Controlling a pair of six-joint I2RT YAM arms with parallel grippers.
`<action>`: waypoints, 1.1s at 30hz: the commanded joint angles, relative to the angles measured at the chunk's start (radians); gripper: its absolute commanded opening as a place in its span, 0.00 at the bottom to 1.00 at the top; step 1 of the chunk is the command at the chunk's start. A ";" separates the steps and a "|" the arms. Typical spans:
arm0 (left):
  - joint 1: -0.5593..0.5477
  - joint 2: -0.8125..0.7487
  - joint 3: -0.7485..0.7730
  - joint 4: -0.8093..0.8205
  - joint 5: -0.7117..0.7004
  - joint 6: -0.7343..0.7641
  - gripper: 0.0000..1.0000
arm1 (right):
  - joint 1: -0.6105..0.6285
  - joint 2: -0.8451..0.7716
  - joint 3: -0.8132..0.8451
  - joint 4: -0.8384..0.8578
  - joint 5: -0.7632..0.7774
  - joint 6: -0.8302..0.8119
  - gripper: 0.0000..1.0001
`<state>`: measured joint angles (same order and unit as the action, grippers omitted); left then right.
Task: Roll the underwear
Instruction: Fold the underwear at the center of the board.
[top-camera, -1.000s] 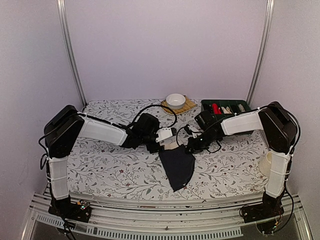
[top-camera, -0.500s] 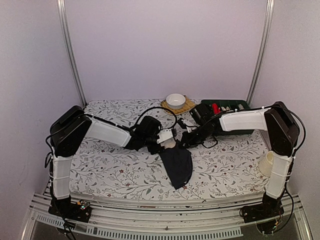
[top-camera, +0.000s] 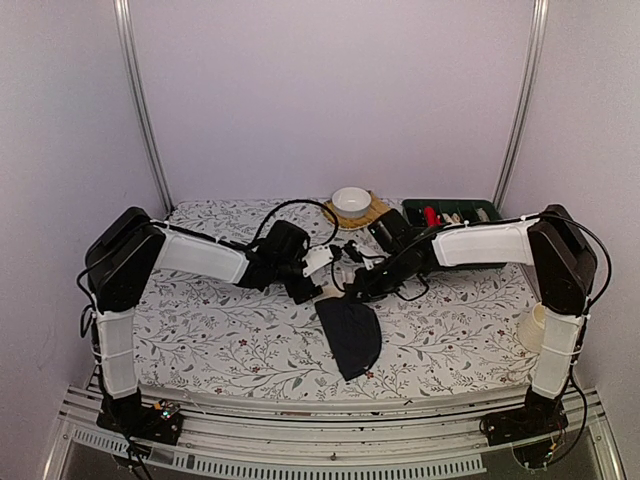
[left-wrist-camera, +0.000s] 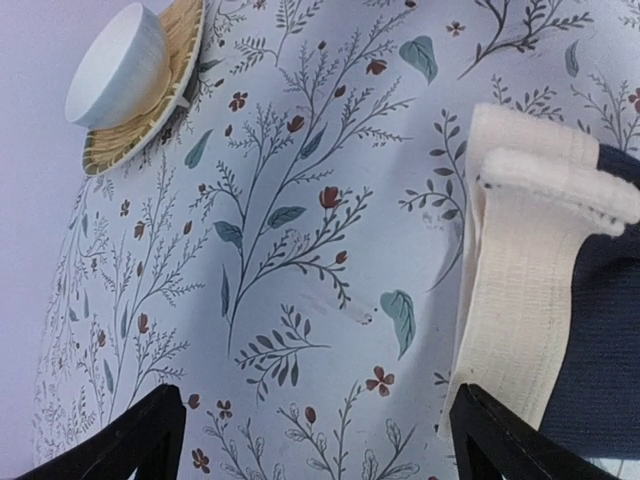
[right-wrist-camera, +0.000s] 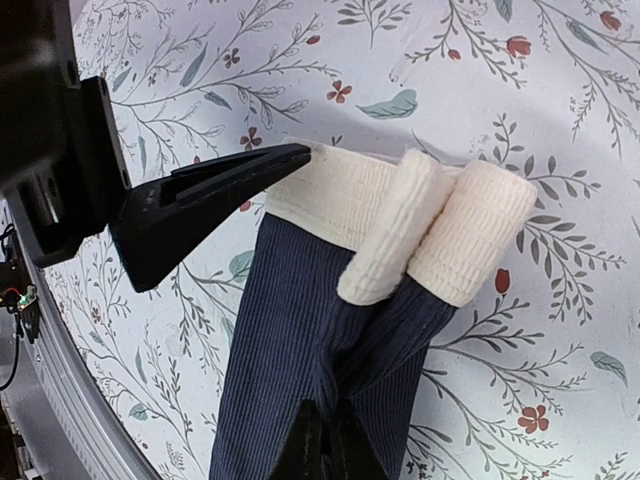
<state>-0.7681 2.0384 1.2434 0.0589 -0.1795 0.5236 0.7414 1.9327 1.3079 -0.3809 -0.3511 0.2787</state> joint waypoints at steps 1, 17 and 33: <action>0.041 -0.095 -0.039 -0.015 0.046 -0.041 0.95 | 0.014 0.004 0.050 0.007 -0.011 0.021 0.02; 0.142 -0.195 -0.177 -0.046 0.136 -0.071 0.94 | 0.098 0.113 0.177 -0.063 0.101 0.037 0.02; 0.220 -0.145 -0.088 -0.122 0.137 -0.153 0.95 | 0.193 0.241 0.297 -0.134 0.204 0.010 0.03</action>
<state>-0.5816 1.8740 1.1191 -0.0437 -0.0593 0.4019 0.9154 2.1361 1.5742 -0.4889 -0.1856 0.2981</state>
